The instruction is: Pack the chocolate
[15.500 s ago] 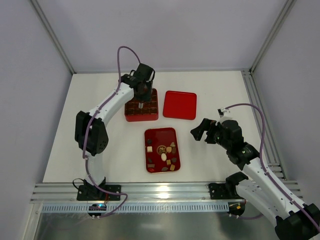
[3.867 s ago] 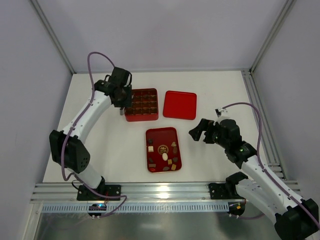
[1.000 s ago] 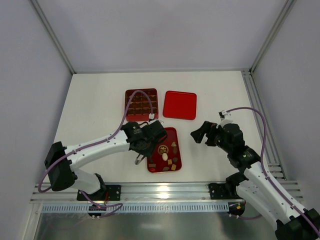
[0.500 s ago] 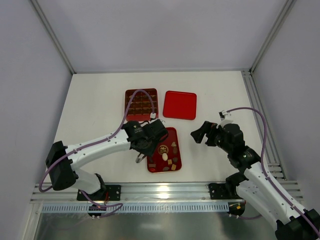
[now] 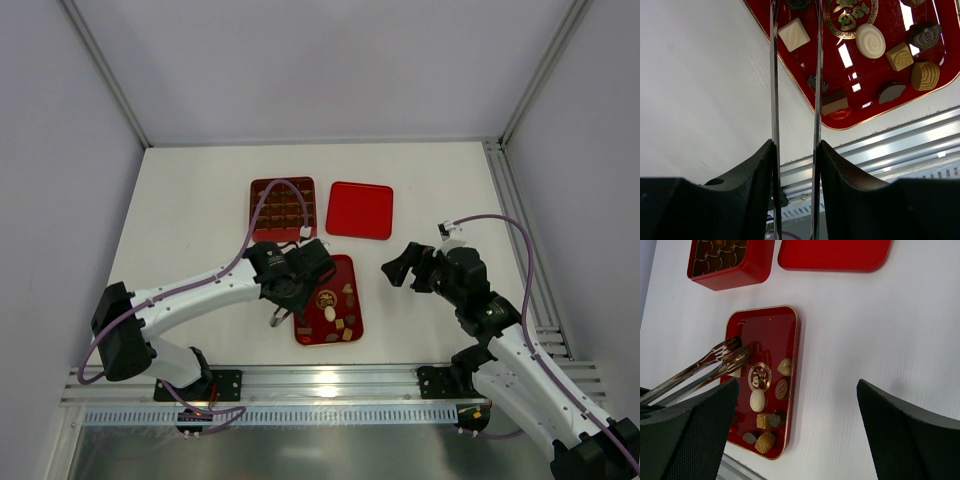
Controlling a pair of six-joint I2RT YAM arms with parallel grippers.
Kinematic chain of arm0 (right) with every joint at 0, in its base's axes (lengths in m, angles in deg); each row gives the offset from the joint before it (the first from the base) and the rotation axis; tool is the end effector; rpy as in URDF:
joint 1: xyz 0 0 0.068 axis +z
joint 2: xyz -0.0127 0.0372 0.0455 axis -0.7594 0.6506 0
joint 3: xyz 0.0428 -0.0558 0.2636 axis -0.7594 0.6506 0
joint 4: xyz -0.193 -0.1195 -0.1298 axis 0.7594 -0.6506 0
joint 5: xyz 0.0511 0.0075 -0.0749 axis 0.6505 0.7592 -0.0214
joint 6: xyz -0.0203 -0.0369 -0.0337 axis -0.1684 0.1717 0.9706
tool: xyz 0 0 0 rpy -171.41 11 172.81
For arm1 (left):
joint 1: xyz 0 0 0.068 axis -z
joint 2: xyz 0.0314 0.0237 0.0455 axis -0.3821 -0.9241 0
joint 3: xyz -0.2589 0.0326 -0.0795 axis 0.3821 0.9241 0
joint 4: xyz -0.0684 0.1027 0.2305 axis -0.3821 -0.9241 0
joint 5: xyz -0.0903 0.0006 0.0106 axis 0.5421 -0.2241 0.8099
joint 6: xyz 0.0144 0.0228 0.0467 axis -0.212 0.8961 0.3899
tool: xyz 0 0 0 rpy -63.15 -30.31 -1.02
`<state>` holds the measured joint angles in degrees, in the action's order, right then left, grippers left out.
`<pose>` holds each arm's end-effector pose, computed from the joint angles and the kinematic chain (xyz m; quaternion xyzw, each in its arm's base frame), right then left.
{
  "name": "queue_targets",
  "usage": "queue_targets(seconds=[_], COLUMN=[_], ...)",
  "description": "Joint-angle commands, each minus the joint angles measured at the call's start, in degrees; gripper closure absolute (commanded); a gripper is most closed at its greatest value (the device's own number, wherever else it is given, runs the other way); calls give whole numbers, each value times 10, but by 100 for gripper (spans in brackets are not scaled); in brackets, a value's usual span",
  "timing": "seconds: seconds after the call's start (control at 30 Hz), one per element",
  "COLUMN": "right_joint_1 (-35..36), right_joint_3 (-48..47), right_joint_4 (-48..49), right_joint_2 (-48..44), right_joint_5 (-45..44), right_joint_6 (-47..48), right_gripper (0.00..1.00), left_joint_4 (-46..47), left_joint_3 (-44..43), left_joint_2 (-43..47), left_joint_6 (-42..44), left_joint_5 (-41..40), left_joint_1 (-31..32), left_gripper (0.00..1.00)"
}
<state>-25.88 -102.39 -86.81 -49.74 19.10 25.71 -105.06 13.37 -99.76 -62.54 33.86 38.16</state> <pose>0.1453 0.0667 0.2386 0.0374 0.8463 0.2806 0.4513 0.1382 -0.2276 0.2744 0.2077 0.9605 -0.0165 0.1847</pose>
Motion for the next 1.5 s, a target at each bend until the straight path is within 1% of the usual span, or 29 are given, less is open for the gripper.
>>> queue_targets(seconds=[0.0,0.37,0.67,1.2,1.47], right_joint_1=[3,2,1,2,1], right_joint_3=[-2,-5,-10,-5,-2], right_joint_4=[17,17,9,10,8], right_joint_2=[-7,-5,-6,-8,-11], right_joint_5=[-7,-7,-10,-12,-13], right_joint_6=[-6,-5,0,0,-2], right_gripper=[0,0,0,0,0], left_joint_4=[-5,-1,3,10,11], left_joint_3=[-22,-25,-45,-59,-49], left_joint_2=[16,6,-2,-3,2], left_joint_6=[5,11,11,12,11], left_joint_5=[-5,2,-19,-32,-29], left_joint_1=[2,2,1,-4,-4], left_gripper=[61,64,66,66,66])
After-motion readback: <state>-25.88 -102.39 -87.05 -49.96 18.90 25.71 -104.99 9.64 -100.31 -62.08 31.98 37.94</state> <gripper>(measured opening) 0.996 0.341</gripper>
